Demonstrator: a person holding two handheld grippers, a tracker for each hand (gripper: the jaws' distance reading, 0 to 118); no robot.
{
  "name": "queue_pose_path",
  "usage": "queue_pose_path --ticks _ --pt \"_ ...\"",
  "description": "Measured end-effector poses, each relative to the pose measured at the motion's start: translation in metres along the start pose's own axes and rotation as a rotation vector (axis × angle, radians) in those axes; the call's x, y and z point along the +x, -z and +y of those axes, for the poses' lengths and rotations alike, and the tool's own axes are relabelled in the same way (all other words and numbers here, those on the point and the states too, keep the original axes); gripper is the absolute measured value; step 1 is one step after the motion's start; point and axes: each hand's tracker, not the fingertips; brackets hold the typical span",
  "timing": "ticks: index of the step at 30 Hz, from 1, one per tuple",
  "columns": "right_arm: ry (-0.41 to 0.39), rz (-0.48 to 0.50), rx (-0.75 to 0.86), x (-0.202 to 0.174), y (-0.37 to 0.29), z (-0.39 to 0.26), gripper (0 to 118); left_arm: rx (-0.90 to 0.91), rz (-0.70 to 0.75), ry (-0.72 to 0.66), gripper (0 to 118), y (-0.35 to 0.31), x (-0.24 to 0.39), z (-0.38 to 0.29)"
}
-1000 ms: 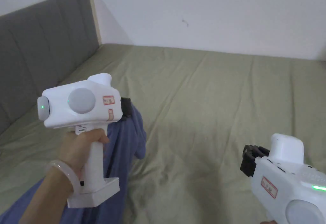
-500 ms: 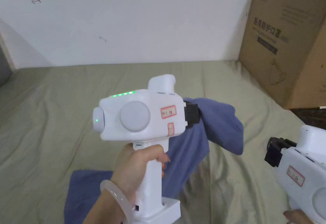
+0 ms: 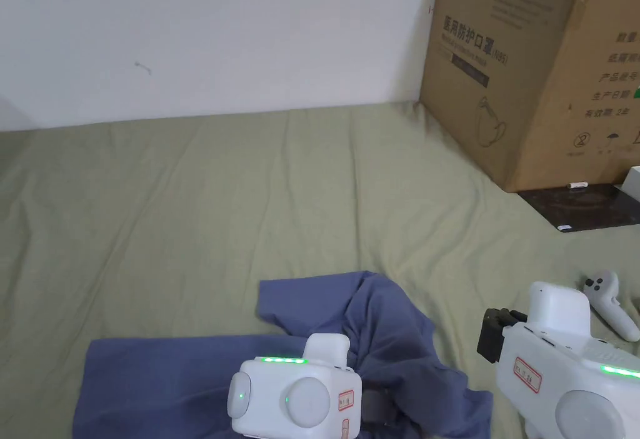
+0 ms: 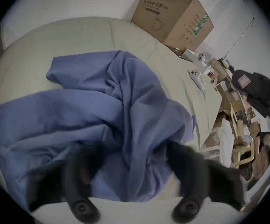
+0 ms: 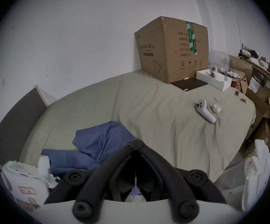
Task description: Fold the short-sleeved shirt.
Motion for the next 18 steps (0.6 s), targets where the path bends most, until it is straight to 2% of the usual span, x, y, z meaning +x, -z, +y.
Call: queue_pose_path --ticks 3,6,7,8,9,10,12,13,16,18 --pt "-0.019 0.021 -0.009 -0.011 -0.001 -0.001 0 0.111 0.01 -0.02 115 -0.031 -0.014 0.009" --pt "-0.054 0.044 -0.009 -0.024 -0.002 0.002 0 0.143 0.009 -0.081 109 -0.07 -0.04 0.014" --pt "-0.06 0.051 -0.007 -0.027 -0.003 0.002 0 0.172 0.006 -0.1 91 -0.083 -0.05 0.012" --pt "-0.066 0.058 -0.006 -0.03 -0.004 0.002 0 0.201 0.032 -0.108 63 -0.096 -0.062 0.008" --pt "-0.072 0.066 -0.004 -0.034 -0.004 0.002 0 0.208 0.097 -0.114 27 -0.108 -0.074 0.005" --pt "-0.076 0.069 -0.006 -0.038 -0.003 0.002 0 0.207 0.141 -0.117 1 -0.115 -0.086 0.0" --pt "-0.085 0.085 -0.016 -0.045 -0.001 0.0 0 0.213 0.219 -0.147 0 -0.127 -0.115 -0.018" --pt "-0.087 0.089 -0.018 -0.048 0.0 -0.002 0 0.209 0.213 -0.171 0 -0.132 -0.129 -0.024" --pt "-0.086 0.096 -0.029 -0.058 0.007 -0.006 0 0.199 0.286 -0.286 0 -0.14 -0.168 -0.043" --pt "-0.084 0.102 -0.043 -0.064 0.013 -0.008 0 0.197 0.324 -0.285 0 -0.141 -0.192 -0.043"
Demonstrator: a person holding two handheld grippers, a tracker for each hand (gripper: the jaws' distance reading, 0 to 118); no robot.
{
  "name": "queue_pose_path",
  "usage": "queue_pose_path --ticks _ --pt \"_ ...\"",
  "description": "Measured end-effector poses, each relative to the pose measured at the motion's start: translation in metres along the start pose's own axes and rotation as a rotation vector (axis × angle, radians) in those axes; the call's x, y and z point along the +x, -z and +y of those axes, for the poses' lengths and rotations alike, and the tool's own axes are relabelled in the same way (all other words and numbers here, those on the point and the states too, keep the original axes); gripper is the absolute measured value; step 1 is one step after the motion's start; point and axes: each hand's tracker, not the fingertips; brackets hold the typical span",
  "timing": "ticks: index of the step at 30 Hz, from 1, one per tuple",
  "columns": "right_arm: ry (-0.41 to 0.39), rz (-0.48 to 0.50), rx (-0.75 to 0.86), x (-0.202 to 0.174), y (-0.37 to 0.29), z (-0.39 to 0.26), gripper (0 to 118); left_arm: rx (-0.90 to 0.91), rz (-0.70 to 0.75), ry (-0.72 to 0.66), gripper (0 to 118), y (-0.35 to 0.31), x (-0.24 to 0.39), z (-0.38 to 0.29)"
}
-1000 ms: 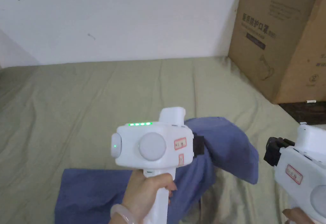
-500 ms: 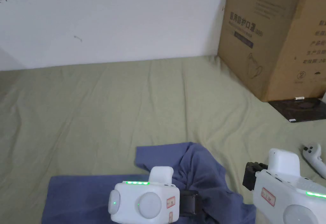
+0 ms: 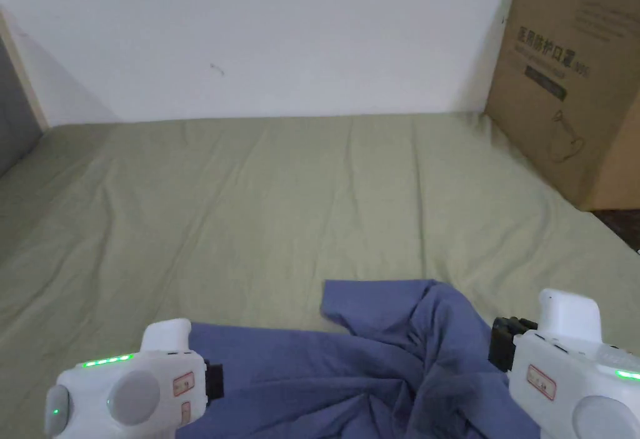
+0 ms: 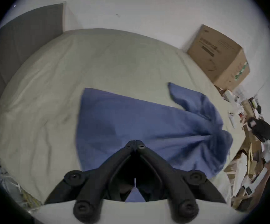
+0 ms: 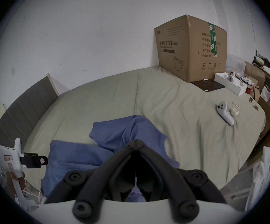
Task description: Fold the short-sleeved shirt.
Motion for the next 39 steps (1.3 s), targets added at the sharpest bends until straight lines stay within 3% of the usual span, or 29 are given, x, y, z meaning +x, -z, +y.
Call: queue_pose_path --ticks 2,3,5,6,7,14,16,17,18,19,20,23,24,25,26,27,29,33,35,37,38,39 --pt "-0.012 0.004 -0.012 -0.005 0.009 0.0 0 -0.008 0.044 0.006 0 0.011 -0.012 0.013" --pt "-0.026 -0.003 -0.019 -0.009 0.014 0.001 0 -0.005 0.043 0.006 9 0.022 -0.022 0.024" --pt "-0.043 -0.007 -0.029 -0.013 0.023 0.003 0 0.015 0.084 -0.032 73 0.036 -0.033 0.044" --pt "-0.047 -0.006 -0.034 -0.014 0.027 0.005 0 0.005 0.066 -0.032 94 0.047 -0.04 0.057" --pt "-0.051 -0.006 -0.039 -0.015 0.031 0.006 0 -0.003 0.062 -0.038 100 0.056 -0.045 0.066" --pt "-0.091 -0.028 -0.071 -0.008 0.059 0.011 0 -0.105 0.103 -0.075 92 0.113 -0.06 0.087" --pt "-0.094 -0.037 -0.083 -0.005 0.068 0.013 0 -0.092 0.216 0.03 61 0.114 -0.044 0.073" --pt "-0.093 -0.039 -0.092 -0.003 0.073 0.014 0 -0.064 0.184 0.07 57 0.106 -0.039 0.072" --pt "-0.092 -0.037 -0.097 -0.001 0.078 0.015 0 -0.064 0.193 0.052 46 0.1 -0.035 0.074" --pt "-0.093 -0.026 -0.108 0.0 0.084 0.018 0 -0.064 0.2 0.061 19 0.097 -0.034 0.076" --pt "-0.099 -0.01 -0.127 0.001 0.092 0.024 0 -0.067 0.221 0.073 3 0.095 -0.034 0.078" --pt "-0.088 0.044 -0.182 0.002 0.119 0.048 3 -0.077 0.159 0.012 3 0.088 -0.042 0.083" --pt "-0.087 0.041 -0.178 0.002 0.13 0.058 21 -0.065 0.149 0.0 3 0.082 -0.042 0.084" --pt "-0.103 0.052 -0.201 0.002 0.143 0.068 65 -0.055 0.14 -0.009 3 0.077 -0.041 0.085" --pt "-0.143 0.048 -0.242 0.001 0.16 0.077 87 -0.049 0.132 -0.009 3 0.072 -0.039 0.086" --pt "-0.161 0.053 -0.245 0.001 0.175 0.085 90 -0.044 0.127 -0.004 3 0.069 -0.042 0.089" --pt "-0.163 0.05 -0.318 0.002 0.208 0.097 90 -0.03 0.112 0.001 3 0.061 -0.039 0.092" --pt "-0.066 0.028 -0.479 0.018 0.272 0.091 86 -0.009 0.087 -0.012 3 0.053 -0.036 0.099" --pt "-0.045 -0.046 -0.536 0.024 0.288 0.077 57 -0.005 0.086 -0.002 3 0.053 -0.037 0.101" --pt "-0.077 -0.046 -0.551 0.025 0.292 0.061 50 -0.01 0.09 0.008 3 0.053 -0.036 0.101" --pt "-0.099 -0.036 -0.493 0.022 0.285 0.063 36 -0.014 0.092 0.008 3 0.053 -0.035 0.101" --pt "-0.113 -0.039 -0.506 0.017 0.28 0.067 5 -0.017 0.092 0.01 3 0.055 -0.038 0.101"
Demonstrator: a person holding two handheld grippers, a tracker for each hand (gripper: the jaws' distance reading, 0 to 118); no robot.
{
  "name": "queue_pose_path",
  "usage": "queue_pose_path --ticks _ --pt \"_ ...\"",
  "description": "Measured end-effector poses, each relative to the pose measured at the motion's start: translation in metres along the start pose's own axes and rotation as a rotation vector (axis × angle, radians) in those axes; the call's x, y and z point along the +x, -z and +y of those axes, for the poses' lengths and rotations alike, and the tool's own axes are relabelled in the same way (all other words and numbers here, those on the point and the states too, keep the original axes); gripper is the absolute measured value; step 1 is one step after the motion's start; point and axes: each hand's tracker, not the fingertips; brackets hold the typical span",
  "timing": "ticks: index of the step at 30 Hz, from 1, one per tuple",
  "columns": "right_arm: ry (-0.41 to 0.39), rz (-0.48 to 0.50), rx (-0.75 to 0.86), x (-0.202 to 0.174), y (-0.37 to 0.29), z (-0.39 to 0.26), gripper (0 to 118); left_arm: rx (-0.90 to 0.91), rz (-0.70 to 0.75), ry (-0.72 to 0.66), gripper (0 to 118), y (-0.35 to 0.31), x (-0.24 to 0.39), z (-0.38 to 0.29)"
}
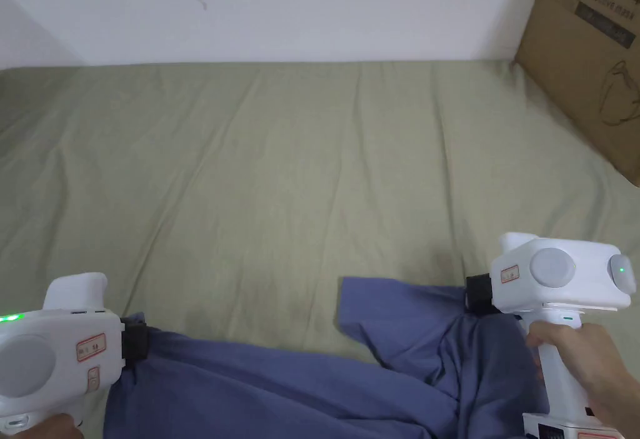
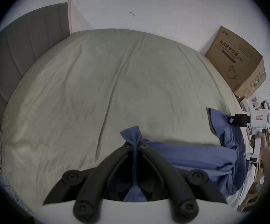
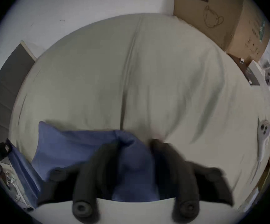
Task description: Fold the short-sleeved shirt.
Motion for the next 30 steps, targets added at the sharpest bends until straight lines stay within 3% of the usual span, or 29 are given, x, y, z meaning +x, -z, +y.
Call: queue_pose_path --ticks 2,3,7,12,18,22,30 --pt "-0.085 -0.087 0.025 -0.008 -0.01 0.0 0 0.0 0.006 0.006 3 -0.004 0.002 0.0" --pt "-0.066 -0.037 0.016 -0.006 -0.012 0.002 0 0.005 0.011 0.009 3 -0.007 0.003 0.001" --pt "-0.014 -0.013 0.066 0.005 -0.042 0.007 0 0.019 0.016 0.022 3 -0.028 0.007 0.004" --pt "-0.015 0.011 0.192 0.021 -0.117 0.013 0 0.1 0.033 0.048 3 -0.075 0.009 0.015" --pt "-0.025 -0.022 0.372 0.039 -0.233 0.011 0 0.263 0.053 0.055 3 -0.155 0.014 0.031" --pt "0.038 -0.019 0.462 0.052 -0.301 0.006 0 0.356 0.066 0.084 3 -0.204 0.018 0.043" --pt "0.044 -0.03 0.589 0.05 -0.394 0.012 0 0.484 0.089 0.132 3 -0.276 0.031 0.079"
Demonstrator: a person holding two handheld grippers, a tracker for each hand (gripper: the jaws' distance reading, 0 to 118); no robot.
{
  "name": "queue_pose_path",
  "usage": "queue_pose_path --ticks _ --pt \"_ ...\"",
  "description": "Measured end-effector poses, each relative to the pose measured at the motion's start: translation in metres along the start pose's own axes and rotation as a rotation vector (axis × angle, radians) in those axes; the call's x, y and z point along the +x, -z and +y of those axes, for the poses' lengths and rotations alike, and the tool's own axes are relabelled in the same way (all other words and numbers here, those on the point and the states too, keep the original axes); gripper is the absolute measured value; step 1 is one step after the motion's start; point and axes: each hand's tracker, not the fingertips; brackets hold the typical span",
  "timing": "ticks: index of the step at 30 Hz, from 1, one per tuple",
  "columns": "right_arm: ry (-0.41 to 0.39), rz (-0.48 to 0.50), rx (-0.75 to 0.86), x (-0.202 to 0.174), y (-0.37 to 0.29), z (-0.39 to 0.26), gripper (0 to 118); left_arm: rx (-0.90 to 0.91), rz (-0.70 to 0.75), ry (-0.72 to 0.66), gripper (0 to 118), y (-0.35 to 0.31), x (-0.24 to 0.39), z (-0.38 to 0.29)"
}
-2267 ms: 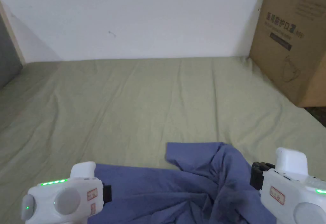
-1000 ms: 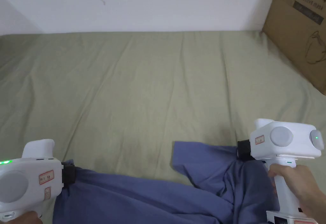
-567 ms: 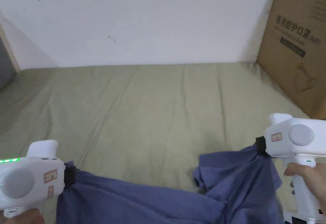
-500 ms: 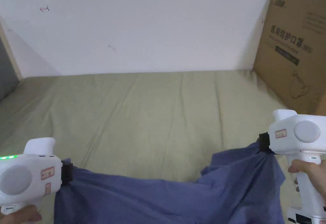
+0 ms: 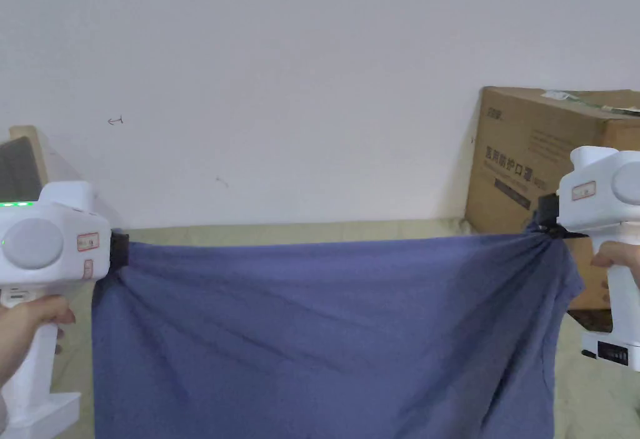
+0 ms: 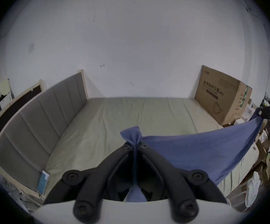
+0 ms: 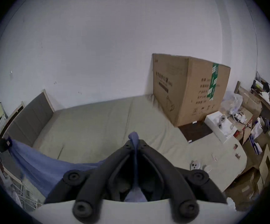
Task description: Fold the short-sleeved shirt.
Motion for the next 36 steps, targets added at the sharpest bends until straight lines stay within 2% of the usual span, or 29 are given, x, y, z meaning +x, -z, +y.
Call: queue_pose_path --ticks 4,11,15,20,23,26,27,29,30,33,36 --pt "0.021 -0.003 0.042 -0.01 -0.012 0.031 0 0.041 0.024 0.023 3 -0.002 0.005 0.037" --pt "0.008 -0.016 0.106 -0.035 0.003 0.101 0 0.125 0.085 0.068 3 0.018 0.003 0.113" --pt "-0.035 -0.059 0.151 -0.058 0.029 0.15 0 0.169 0.101 0.031 3 0.054 -0.005 0.162" --pt "-0.062 -0.119 0.264 -0.085 0.064 0.211 0 0.208 0.174 0.097 3 0.108 0.003 0.231" --pt "-0.041 -0.151 0.309 -0.096 0.079 0.243 0 0.269 0.176 0.06 3 0.127 0.009 0.267" --pt "0.037 -0.129 0.351 -0.096 0.085 0.271 0 0.364 0.202 0.066 3 0.141 0.01 0.295" --pt "0.037 -0.127 0.345 -0.096 0.085 0.28 0 0.392 0.2 0.108 3 0.146 0.009 0.301" --pt "0.113 -0.074 0.373 -0.095 0.077 0.287 0 0.446 0.212 0.133 3 0.153 0.006 0.305" --pt "0.085 -0.053 0.404 -0.096 0.078 0.286 0 0.448 0.234 0.119 3 0.143 0.009 0.295" --pt "-0.016 -0.122 0.374 -0.101 0.098 0.279 0 0.487 0.178 0.034 3 0.158 0.0 0.277" --pt "0.012 -0.072 0.316 -0.099 0.135 0.253 0 0.432 0.193 0.016 3 0.196 0.0 0.251"
